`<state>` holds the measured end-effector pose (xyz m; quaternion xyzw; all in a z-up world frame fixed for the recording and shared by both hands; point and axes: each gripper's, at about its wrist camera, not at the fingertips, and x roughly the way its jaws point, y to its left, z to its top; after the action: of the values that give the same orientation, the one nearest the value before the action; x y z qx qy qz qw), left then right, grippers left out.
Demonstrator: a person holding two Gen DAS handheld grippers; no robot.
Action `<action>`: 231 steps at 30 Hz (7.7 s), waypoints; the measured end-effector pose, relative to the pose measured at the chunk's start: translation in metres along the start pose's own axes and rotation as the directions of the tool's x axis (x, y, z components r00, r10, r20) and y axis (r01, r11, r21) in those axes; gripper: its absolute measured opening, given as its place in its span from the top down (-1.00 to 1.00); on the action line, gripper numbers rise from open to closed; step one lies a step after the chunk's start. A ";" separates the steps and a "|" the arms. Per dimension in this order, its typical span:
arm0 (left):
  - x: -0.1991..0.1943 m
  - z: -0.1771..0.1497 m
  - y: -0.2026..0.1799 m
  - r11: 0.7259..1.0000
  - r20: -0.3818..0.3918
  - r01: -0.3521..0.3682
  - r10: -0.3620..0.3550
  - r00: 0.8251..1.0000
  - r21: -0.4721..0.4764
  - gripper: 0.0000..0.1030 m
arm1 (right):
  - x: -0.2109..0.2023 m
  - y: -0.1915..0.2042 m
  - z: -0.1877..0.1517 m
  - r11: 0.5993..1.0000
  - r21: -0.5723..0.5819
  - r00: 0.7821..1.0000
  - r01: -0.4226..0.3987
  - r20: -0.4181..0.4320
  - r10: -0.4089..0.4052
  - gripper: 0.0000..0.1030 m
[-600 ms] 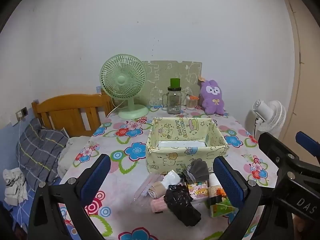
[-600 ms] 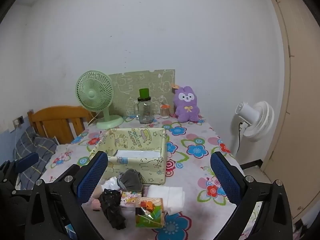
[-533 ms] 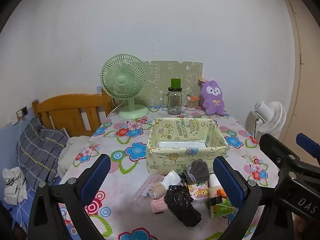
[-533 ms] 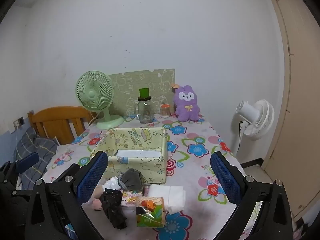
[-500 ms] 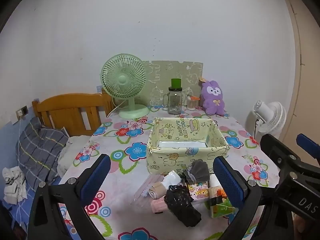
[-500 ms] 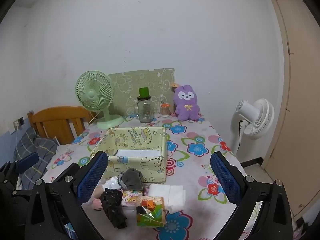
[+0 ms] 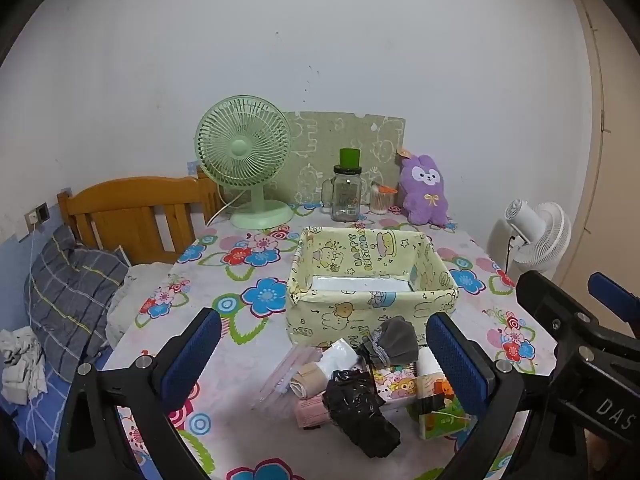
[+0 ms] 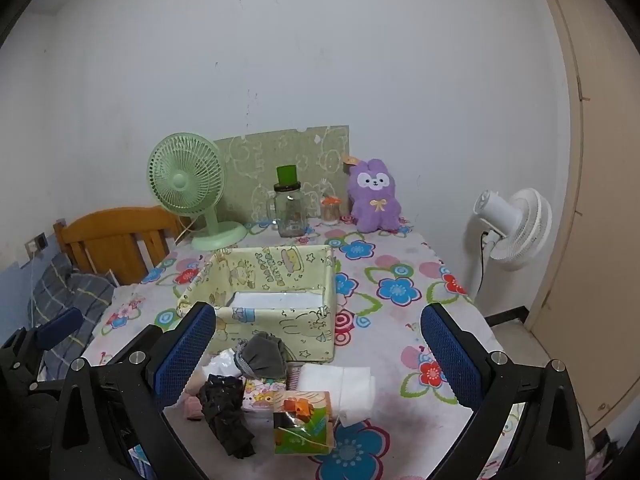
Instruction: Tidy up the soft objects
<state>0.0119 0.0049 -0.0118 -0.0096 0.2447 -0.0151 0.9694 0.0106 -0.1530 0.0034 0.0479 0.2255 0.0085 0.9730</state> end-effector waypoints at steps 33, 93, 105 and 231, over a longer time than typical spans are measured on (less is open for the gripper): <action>0.002 0.005 -0.002 1.000 -0.005 0.011 -0.011 1.000 -0.003 -0.98 | -0.001 0.000 0.002 1.000 0.007 1.000 -0.001 0.002 0.001 -1.00; 0.075 -0.025 0.017 1.000 -0.168 -0.001 -0.001 0.986 -0.013 -0.63 | 0.078 0.023 -0.031 0.999 0.002 0.987 -0.036 -0.154 0.035 -0.82; 0.110 -0.038 0.032 0.999 -0.261 -0.026 0.018 0.965 -0.028 -0.51 | 0.119 0.041 -0.045 0.998 -0.006 0.966 -0.061 -0.251 0.057 -0.80; 0.187 0.070 0.000 0.999 -0.194 0.033 -0.029 0.981 0.018 0.66 | 0.205 0.029 0.053 0.994 0.062 0.968 -0.094 -0.229 0.106 -0.17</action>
<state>0.2097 -0.0004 -0.0391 -0.0016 0.3374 -0.0337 0.9408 0.2182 -0.1213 -0.0357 0.0824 0.3351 0.0576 0.9368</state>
